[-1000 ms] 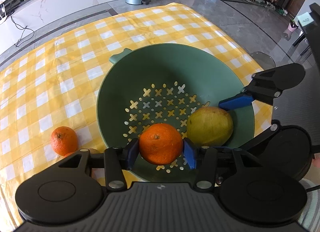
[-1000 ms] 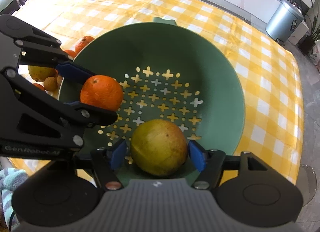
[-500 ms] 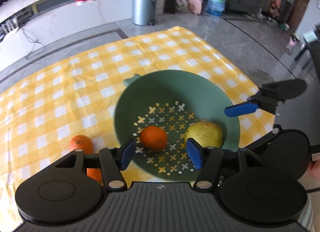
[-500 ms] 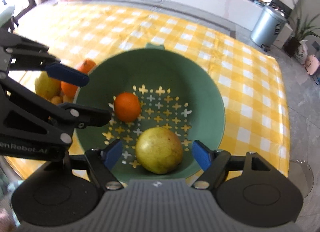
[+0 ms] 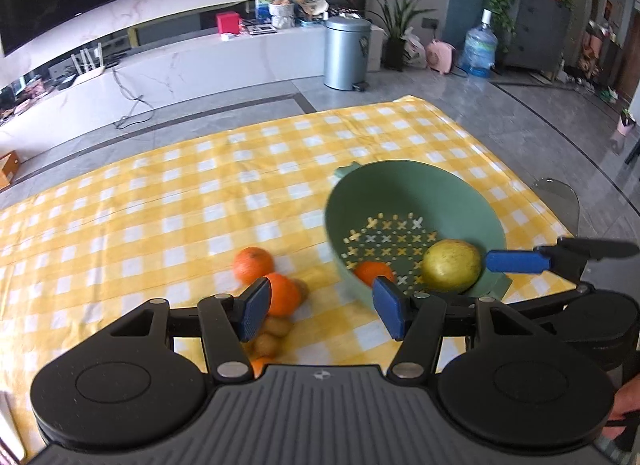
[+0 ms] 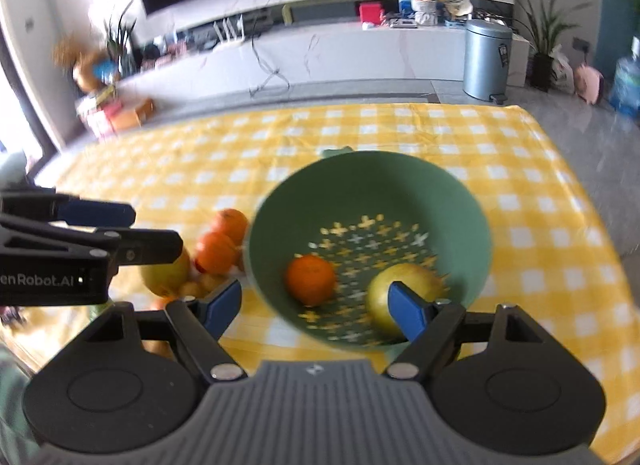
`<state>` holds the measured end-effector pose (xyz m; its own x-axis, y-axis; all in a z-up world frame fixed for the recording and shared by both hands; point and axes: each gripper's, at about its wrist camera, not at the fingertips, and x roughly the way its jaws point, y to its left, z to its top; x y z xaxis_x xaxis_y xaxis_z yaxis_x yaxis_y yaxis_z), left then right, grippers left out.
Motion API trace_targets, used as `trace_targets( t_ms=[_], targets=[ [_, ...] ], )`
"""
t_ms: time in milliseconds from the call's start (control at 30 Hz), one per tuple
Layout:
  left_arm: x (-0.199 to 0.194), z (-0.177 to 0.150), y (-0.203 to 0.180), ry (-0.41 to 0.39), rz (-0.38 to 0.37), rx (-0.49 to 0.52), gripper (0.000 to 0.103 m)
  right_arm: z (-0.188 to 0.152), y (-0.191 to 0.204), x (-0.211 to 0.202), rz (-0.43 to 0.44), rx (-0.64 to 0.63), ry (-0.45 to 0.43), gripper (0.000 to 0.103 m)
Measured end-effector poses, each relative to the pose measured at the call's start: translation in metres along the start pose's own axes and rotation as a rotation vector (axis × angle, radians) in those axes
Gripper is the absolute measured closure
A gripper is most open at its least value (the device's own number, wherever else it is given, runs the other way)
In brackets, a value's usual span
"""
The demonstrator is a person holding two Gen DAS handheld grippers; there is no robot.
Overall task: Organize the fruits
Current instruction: 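Withdraw both tools from the colander back toward the fruit pile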
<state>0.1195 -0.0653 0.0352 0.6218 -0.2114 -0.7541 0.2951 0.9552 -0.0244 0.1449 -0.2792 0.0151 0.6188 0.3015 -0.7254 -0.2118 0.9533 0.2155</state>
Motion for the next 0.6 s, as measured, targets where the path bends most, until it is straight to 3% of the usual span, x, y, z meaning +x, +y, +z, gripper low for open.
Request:
trace_targets(
  t_ms=[500, 600],
  targets=[
    [-0.021, -0.039, 0.054, -0.048, 0.02, -0.075, 0.034, -0.041, 0.055, -0.013, -0.028, 0.009, -0.164, 0.028],
    [-0.02, -0.044, 0.065, -0.064, 0.001, -0.096, 0.034, -0.046, 0.065, -0.008, -0.036, -0.012, -0.174, 0.036]
  ],
)
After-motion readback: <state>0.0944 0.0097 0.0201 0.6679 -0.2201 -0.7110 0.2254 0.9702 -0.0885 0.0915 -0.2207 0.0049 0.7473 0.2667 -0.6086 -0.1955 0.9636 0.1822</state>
